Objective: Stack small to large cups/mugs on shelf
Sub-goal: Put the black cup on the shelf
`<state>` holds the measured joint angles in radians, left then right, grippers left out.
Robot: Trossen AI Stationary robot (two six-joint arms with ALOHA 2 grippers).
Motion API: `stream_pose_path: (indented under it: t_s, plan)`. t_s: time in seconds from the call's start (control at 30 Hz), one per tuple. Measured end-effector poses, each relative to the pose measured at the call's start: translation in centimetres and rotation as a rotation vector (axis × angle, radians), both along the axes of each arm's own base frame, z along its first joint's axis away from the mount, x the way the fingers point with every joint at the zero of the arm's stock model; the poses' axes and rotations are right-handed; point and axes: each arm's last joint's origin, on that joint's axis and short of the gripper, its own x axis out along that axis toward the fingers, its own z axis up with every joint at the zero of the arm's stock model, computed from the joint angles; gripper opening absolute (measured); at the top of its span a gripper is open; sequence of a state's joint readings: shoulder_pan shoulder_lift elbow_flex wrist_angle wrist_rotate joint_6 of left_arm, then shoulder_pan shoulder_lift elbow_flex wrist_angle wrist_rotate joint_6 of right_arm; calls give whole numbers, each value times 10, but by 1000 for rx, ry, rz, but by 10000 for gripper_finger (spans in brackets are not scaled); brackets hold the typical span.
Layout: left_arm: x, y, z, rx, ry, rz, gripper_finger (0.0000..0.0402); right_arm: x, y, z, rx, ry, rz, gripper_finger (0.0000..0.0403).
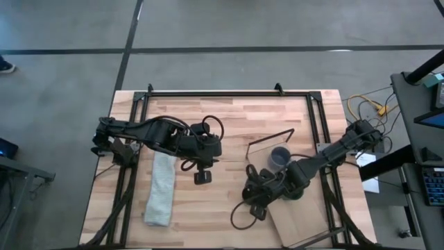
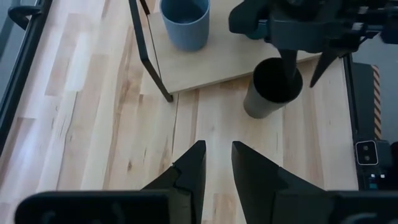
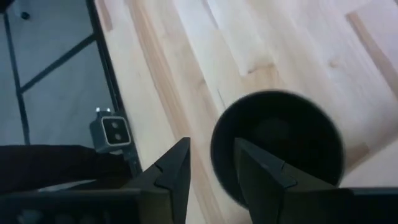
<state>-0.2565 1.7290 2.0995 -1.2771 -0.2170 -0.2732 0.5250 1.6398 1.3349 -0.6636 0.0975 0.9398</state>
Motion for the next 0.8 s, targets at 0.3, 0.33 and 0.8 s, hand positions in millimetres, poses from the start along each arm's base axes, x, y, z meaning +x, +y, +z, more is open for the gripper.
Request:
stream_pose_path:
  t_s: [0.3,0.33,0.8]
  plan:
    - [1,0,-4,4,15,0,63,-2,3,-4,17,2,-27,112]
    - [1,0,-4,5,17,-1,63,-1,4,-3,23,-7,-26,112]
    - [1,0,-8,9,33,-1,63,11,15,-30,-14,31,0,111]
